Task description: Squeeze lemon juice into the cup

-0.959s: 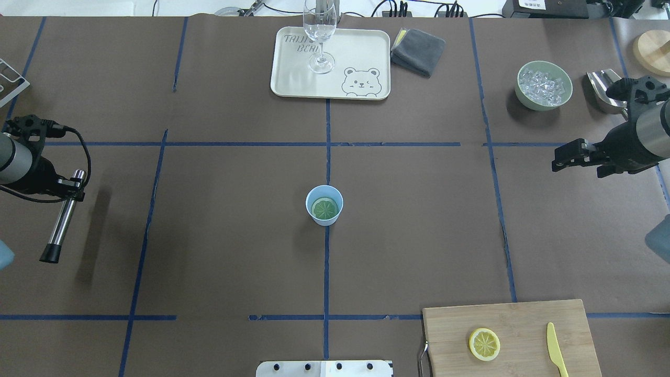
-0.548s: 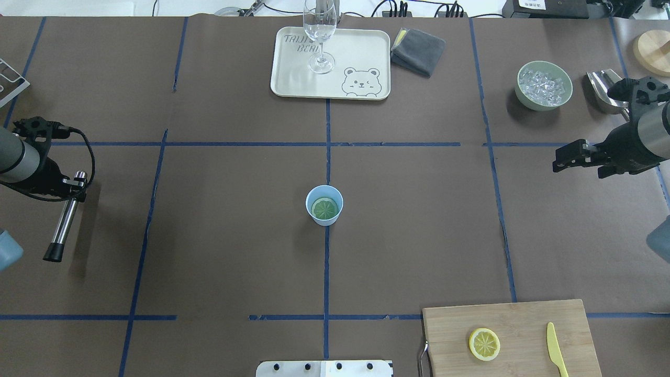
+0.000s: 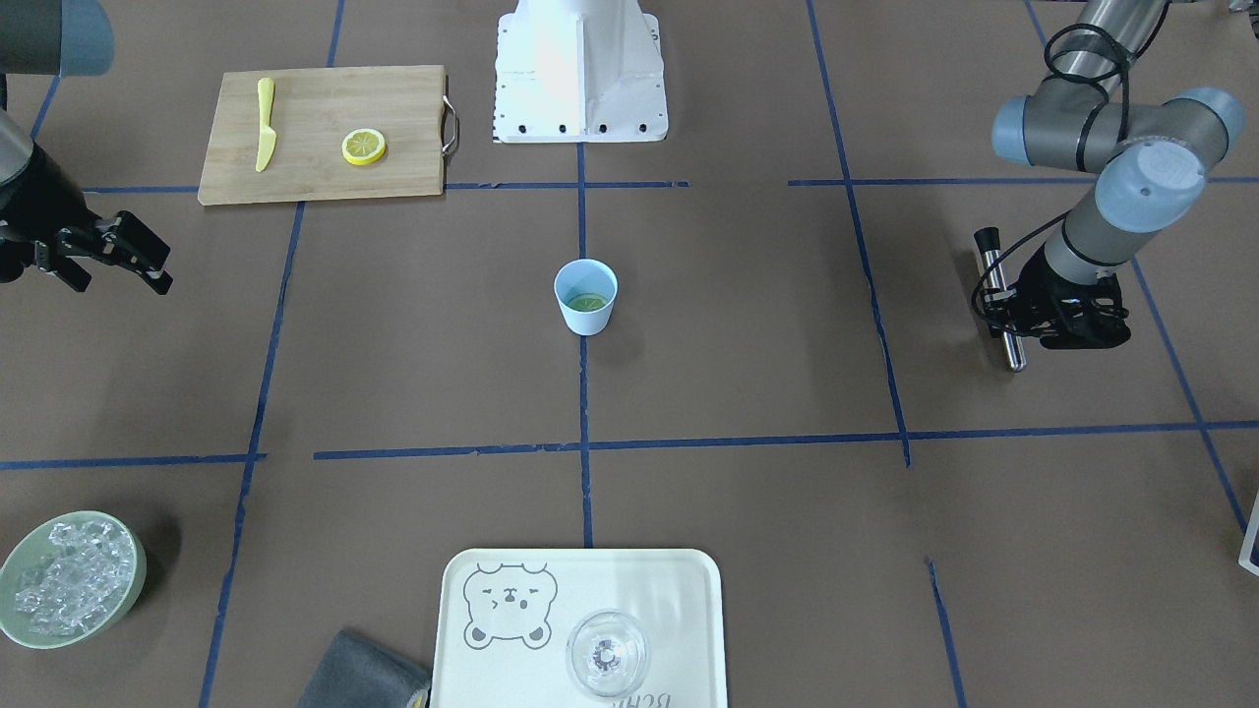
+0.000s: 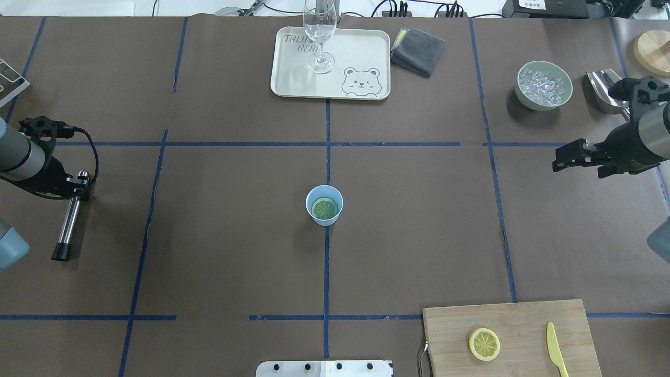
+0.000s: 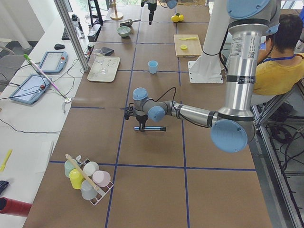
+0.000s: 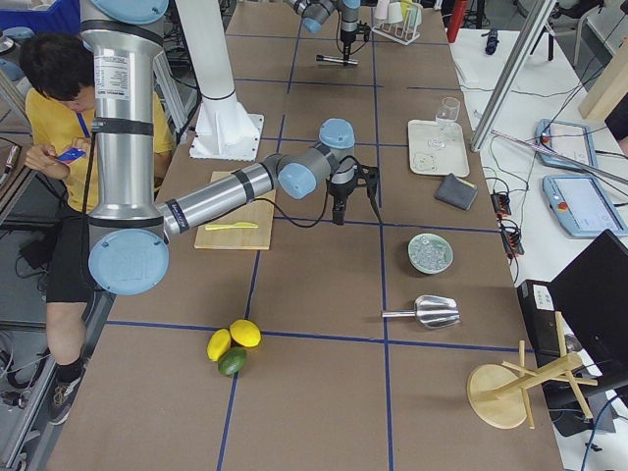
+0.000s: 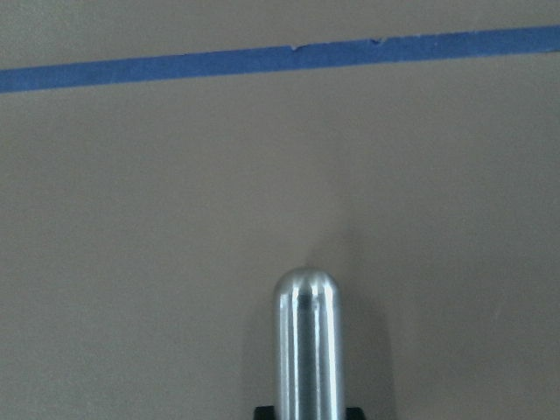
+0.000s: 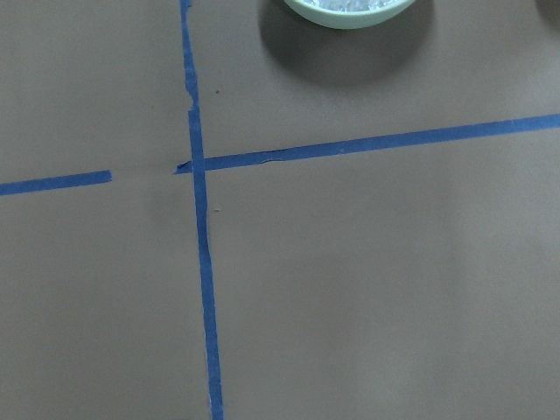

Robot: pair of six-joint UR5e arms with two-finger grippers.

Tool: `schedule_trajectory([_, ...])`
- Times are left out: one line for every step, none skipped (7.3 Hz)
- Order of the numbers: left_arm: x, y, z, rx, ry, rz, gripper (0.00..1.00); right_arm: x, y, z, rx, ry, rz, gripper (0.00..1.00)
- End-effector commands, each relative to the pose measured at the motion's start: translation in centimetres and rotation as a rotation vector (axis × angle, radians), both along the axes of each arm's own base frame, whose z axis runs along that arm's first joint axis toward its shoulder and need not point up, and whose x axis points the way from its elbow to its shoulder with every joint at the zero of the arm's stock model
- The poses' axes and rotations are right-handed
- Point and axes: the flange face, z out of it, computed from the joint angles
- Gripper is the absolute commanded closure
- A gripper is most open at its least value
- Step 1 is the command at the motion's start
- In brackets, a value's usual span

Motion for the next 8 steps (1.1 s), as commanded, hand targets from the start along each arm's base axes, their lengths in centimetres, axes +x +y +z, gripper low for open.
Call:
schedule_trajectory([-0.4, -0.2, -0.8, 0.007, 0.009, -0.008, 0.0, 0.0, 0.0, -0.1, 0.001, -0.001, 0.001, 0.0])
schedule_trajectory([-1.8, -0.2, -3.0, 0.037, 0.045, -0.014, 0.0, 0.1, 0.0, -0.2, 0.003, -0.003, 0.0, 0.0])
schedule_trajectory([-5.0, -0.7, -6.0, 0.082, 0.105, -0.02, 0.0, 1.2, 0.0, 0.2, -0.002, -0.001, 0.015, 0.0])
schedule_trajectory([-10.6, 0.5, -6.7, 0.151, 0.131, 0.003, 0.0, 3.2, 0.7, 1.9, -0.033, -0.013, -0.006, 0.0])
schedule_trajectory([-16.5, 0.3, -5.5, 0.239, 0.152, 0.052, 0.0, 6.7, 1.6, 4.7, -0.008, -0.017, -0.068, 0.0])
schedule_trajectory([-19.0, -0.1, -3.4, 0.27, 0.156, 0.092, 0.0, 8.4, 2.3, 6.7, 0.025, 0.009, -0.114, 0.0])
schedule_trajectory([-19.7, 1.1, -1.0, 0.233, 0.141, 0.096, 0.0, 9.6, 2.8, 8.0, 0.01, 0.02, -0.109, 0.0])
schedule_trajectory([-23.0, 0.6, 0.7, 0.227, 0.125, 0.04, 0.0, 11.9, 2.8, 9.2, 0.028, 0.012, -0.118, 0.0])
